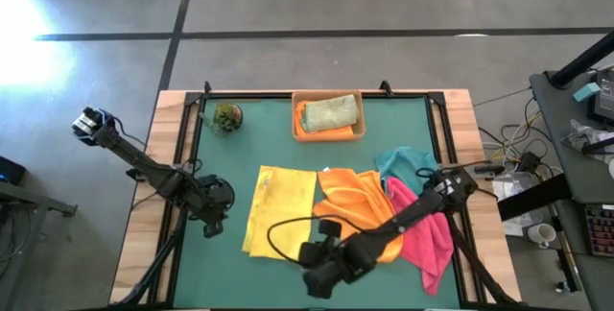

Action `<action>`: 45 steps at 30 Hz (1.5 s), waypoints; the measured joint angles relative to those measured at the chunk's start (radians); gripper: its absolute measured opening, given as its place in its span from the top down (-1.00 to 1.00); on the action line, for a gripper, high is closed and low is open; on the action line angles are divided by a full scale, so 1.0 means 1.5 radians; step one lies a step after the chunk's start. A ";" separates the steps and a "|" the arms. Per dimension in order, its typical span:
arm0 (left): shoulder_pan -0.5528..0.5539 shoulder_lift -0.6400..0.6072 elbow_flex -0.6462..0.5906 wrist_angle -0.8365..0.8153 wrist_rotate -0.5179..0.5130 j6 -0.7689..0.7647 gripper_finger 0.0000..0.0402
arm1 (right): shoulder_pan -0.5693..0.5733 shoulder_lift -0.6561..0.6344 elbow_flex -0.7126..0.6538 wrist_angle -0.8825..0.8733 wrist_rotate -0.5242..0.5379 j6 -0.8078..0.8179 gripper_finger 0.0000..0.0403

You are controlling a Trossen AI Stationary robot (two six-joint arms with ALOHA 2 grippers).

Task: Fold microfiber towels
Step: Fold the yellow towel

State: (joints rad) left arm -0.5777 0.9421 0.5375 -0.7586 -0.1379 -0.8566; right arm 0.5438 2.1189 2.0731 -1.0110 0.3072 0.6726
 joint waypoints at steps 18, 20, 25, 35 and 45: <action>-0.044 0.106 0.263 0.047 0.001 0.254 0.37 | 0.112 -0.001 -0.076 -0.082 0.093 0.270 0.96; -0.066 0.145 0.296 0.046 -0.002 0.297 0.39 | 0.115 -0.001 -0.096 -0.051 0.092 0.273 0.96; -0.117 0.237 0.368 -0.013 -0.028 0.347 0.39 | 0.115 -0.001 -0.133 -0.004 0.080 0.260 0.96; -0.205 0.342 0.476 -0.217 -0.160 0.263 0.39 | 0.116 -0.060 -0.202 0.022 0.069 0.202 0.96; -0.221 0.366 0.466 -0.216 -0.158 0.260 0.39 | 0.113 -0.204 -0.353 0.154 0.076 0.171 0.96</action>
State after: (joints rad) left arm -0.9096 1.4906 1.2362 -1.0828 -0.3752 -0.4660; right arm 0.7128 1.8131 1.5434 -0.7805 0.4212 0.9289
